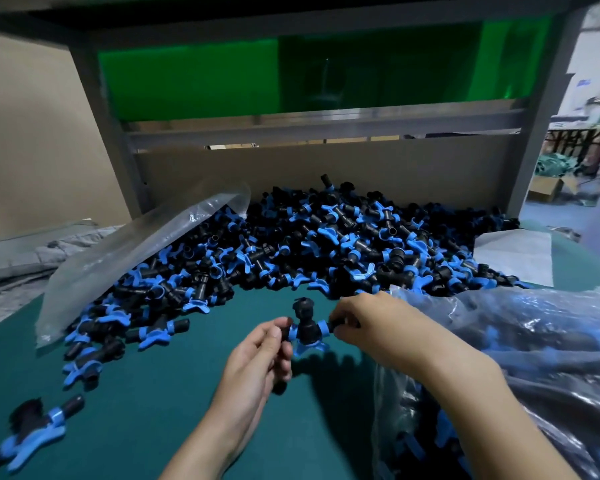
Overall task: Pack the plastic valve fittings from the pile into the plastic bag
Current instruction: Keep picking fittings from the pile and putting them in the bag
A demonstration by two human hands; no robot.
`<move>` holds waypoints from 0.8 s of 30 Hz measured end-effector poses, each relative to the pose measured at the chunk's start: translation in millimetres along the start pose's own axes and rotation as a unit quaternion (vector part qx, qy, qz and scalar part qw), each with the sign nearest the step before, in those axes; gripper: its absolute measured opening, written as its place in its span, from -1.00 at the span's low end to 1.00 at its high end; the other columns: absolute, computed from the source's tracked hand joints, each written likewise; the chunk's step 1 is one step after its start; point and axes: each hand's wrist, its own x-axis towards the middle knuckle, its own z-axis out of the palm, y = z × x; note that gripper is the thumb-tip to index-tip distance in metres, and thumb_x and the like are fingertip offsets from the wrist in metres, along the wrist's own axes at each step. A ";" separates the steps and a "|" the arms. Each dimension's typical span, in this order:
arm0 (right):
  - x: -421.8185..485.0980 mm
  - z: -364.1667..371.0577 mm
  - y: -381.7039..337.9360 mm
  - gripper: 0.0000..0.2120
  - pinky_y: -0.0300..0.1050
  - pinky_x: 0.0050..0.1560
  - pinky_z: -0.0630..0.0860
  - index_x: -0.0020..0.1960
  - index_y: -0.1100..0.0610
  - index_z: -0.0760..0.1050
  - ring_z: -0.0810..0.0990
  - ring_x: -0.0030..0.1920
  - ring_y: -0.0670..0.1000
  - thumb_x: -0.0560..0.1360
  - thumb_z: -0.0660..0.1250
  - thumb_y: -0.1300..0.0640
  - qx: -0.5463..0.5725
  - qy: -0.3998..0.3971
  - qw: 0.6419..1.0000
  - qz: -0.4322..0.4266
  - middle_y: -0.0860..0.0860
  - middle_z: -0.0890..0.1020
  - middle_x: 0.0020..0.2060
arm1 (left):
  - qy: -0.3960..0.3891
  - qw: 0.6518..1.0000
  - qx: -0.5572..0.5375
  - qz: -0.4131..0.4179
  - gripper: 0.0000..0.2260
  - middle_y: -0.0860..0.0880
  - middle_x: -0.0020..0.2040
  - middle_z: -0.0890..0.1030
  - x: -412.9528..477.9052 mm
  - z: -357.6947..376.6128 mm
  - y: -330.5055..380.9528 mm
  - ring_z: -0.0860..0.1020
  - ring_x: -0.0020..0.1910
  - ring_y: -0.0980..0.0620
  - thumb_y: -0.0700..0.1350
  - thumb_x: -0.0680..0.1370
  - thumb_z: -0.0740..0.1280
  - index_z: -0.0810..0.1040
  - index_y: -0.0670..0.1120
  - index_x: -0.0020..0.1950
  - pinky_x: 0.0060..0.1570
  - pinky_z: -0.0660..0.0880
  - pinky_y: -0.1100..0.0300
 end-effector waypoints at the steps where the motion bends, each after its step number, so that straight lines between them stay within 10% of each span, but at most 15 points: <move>1: 0.1 0.4 0.1 -0.81 0.00 0.06 0.54 0.17 -0.07 0.55 0.56 0.05 0.01 0.59 0.25 0.02 0.001 -0.005 1.000 0.000 -0.05 0.63 0.05 | -0.005 1.000 0.009 0.005 -0.74 -0.05 -0.26 0.55 -1.0 0.2 1.0 0.48 -0.33 0.10 -0.02 0.51 0.32 0.64 -0.06 0.13 -0.29 0.43 0.23; 24: 3.0 2.1 4.7 -0.88 -0.13 -0.18 0.46 0.10 -0.07 0.47 0.51 -0.21 -0.12 0.57 0.29 -0.01 0.029 0.018 0.999 -0.024 -0.14 0.54 -0.21 | 0.030 0.996 0.082 0.023 -0.84 -0.03 -0.21 0.60 -2.0 5.9 1.6 0.51 -0.31 0.08 -0.18 0.65 0.22 0.59 -0.09 0.10 -0.31 0.42 0.22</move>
